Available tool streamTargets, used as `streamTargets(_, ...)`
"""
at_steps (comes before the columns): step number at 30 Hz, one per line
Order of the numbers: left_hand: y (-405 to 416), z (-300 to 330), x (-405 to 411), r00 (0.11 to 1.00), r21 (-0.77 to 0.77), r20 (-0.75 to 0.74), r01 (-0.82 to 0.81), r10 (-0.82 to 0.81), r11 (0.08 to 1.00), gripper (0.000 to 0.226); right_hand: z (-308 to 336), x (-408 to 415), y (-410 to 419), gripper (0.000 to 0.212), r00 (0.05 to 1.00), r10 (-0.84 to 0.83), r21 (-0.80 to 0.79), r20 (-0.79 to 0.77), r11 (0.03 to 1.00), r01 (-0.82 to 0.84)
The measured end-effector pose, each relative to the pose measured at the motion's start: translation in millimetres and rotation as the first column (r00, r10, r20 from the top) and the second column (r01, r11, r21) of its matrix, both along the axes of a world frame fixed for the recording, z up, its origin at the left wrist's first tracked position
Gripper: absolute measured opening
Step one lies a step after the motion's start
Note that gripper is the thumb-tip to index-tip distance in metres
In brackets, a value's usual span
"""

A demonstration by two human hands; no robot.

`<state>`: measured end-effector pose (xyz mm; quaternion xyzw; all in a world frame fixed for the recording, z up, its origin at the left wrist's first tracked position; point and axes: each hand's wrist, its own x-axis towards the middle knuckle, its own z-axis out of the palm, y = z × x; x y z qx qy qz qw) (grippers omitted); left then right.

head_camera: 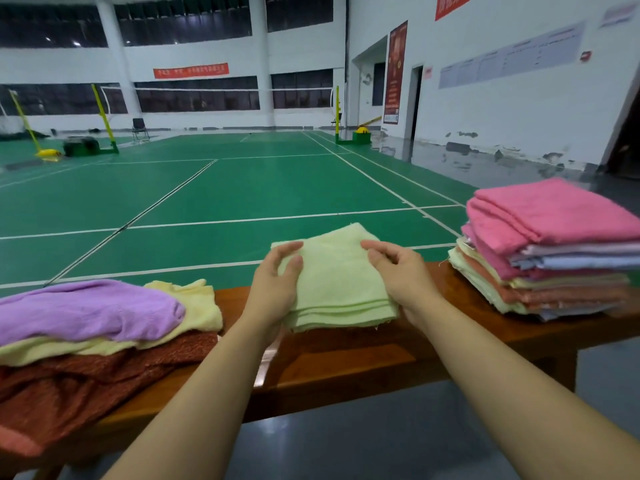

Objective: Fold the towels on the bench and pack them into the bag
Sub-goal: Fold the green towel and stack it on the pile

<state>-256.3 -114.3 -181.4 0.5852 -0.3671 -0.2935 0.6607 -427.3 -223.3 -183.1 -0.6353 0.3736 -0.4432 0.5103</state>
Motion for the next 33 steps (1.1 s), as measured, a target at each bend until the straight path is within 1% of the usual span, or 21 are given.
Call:
streamTargets(1,-4.4,5.0,-7.6,0.999,-0.024,-0.036,0.024,-0.025,0.999,0.021,7.0,-5.1,-3.1,0.014,1.0,0.0,-0.025,0.005,1.0,0.0)
streamTargets(2,-10.4,10.5,-14.7,0.999,-0.034,-0.037,0.028,-0.03,0.999,0.021,15.0,-11.2,-6.2,0.02,1.0,-0.013,-0.061,0.004,0.998,0.013)
streamTargets(5,-31.8,33.1,-38.5,0.999,-0.081,0.036,0.017,-0.014,0.997,0.022,56.3,-37.0,-22.9,0.039,0.996,-0.045,-0.175,-0.071,0.984,0.032)
streamTargets(6,-40.7,42.1,-48.2,0.997,-0.093,0.078,0.021,-0.013,0.995,0.022,74.4,-49.4,-28.7,0.042,0.994,-0.045,-0.205,-0.099,0.978,0.024)
streamTargets(8,-60.2,61.7,-72.7,0.976,-0.09,0.216,0.037,-0.017,0.995,0.025,107.1,-80.1,-45.4,0.045,0.984,-0.075,-0.243,-0.159,0.969,0.035)
streamTargets(10,-83.4,80.2,-104.4,0.949,-0.075,0.305,0.101,-0.074,0.992,0.032,132.5,-117.2,-62.3,0.042,0.965,-0.133,-0.261,-0.227,0.963,0.072)
streamTargets(12,-109.1,97.2,-139.3,0.942,-0.057,0.301,0.174,-0.15,0.983,0.037,145.9,-157.0,-84.3,0.04,0.943,-0.2,-0.255,-0.264,0.958,0.132)
streamTargets(15,-147.8,116.0,-190.8,0.942,-0.048,0.237,0.256,-0.238,0.966,0.041,156.2,-212.9,-111.8,0.04,0.897,-0.313,-0.286,-0.31,0.931,0.226)
streamTargets(17,-173.5,121.0,-220.3,0.928,-0.027,0.249,0.293,-0.277,0.956,0.046,159.5,-245.5,-125.2,0.044,0.842,-0.388,-0.331,-0.376,0.905,0.269)
streamTargets(19,-196.9,116.6,-244.1,0.884,0.06,0.359,0.297,-0.298,0.953,0.051,157.2,-271.8,-136.5,0.05,0.767,-0.431,-0.357,-0.475,0.891,0.28)
streamTargets(20,-203.6,111.0,-254.8,0.832,0.162,0.467,0.253,-0.3,0.954,0.052,151.8,-281.1,-141.0,0.055,0.712,-0.426,-0.353,-0.557,0.898,0.261)
streamTargets(21,-207.2,103.9,-263.5,0.754,0.269,0.585,0.166,-0.298,0.949,0.053,142.8,-287.1,-145.1,0.061,0.636,-0.397,-0.342,-0.662,0.915,0.215)
streamTargets(22,-208.0,96.3,-270.4,0.673,0.33,0.678,0.079,-0.294,0.941,0.054,131.7,-290.4,-148.3,0.068,0.55,-0.362,-0.331,-0.753,0.93,0.159)
streamTargets(23,-207.8,89.2,-275.6,0.615,0.339,0.735,0.032,-0.286,0.94,0.054,120.0,-292.7,-150.4,0.075,0.482,-0.335,-0.323,-0.809,0.94,0.111)
streamTargets(24,-207.9,81.9,-279.3,0.588,0.32,0.761,0.03,-0.276,0.947,0.055,108.6,-295.1,-152.9,0.084,0.452,-0.326,-0.324,-0.83,0.942,0.086)
streamTargets(25,-208.7,75.5,-281.8,0.582,0.301,0.766,0.049,-0.272,0.952,0.055,100.4,-297.9,-155.1,0.094,0.456,-0.338,-0.337,-0.823,0.938,0.087)
streamTargets(26,-208.9,71.4,-283.5,0.589,0.29,0.76,0.069,-0.274,0.954,0.055,96.3,-300.3,-156.8,0.098,0.472,-0.353,-0.354,-0.808,0.931,0.091)
streamTargets(27,-210.5,68.5,-283.3,0.601,0.291,0.748,0.083,-0.281,0.953,0.056,95.6,-301.2,-156.2,0.092,0.487,-0.361,-0.364,-0.795,0.927,0.092)
streamTargets(28,-211.8,67.5,-282.4,0.618,0.302,0.73,0.093,-0.292,0.949,0.057,96.8,-301.2,-156.0,0.082,0.496,-0.362,-0.368,-0.789,0.925,0.09)
streamTargets(30,-213.6,69.2,-277.9,0.671,0.346,0.663,0.118,-0.332,0.931,0.061,101.3,-298.6,-155.8,0.065,0.532,-0.35,-0.354,-0.771,0.93,0.099)
streamTargets(33,-214.8,79.0,-269.7,0.727,0.415,0.57,0.147,-0.383,0.898,0.071,105.8,-295.3,-158.9,0.06,0.577,-0.35,-0.351,-0.738,0.929,0.114)
